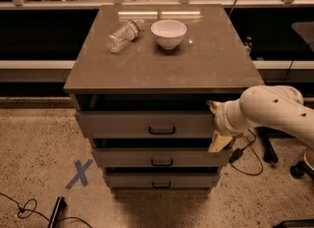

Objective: Open top drawer

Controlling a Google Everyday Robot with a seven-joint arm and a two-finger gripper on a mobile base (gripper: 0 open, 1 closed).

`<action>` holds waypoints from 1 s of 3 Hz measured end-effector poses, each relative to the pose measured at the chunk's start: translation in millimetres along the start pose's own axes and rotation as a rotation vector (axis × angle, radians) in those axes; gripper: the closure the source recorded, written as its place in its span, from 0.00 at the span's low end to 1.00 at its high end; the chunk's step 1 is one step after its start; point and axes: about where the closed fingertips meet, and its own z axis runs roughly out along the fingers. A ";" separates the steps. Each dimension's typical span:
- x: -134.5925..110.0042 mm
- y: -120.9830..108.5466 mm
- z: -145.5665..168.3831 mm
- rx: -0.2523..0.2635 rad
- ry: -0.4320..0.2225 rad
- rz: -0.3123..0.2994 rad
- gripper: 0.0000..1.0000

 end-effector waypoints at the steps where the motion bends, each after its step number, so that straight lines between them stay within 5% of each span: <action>1: -0.6 -0.9 9.9 -0.025 -0.009 -0.001 0.14; 3: 0.1 7.4 9.1 -0.058 -0.024 0.000 0.21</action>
Offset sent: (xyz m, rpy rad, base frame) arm 0.0044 0.0022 -0.0112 0.0204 0.0485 0.0155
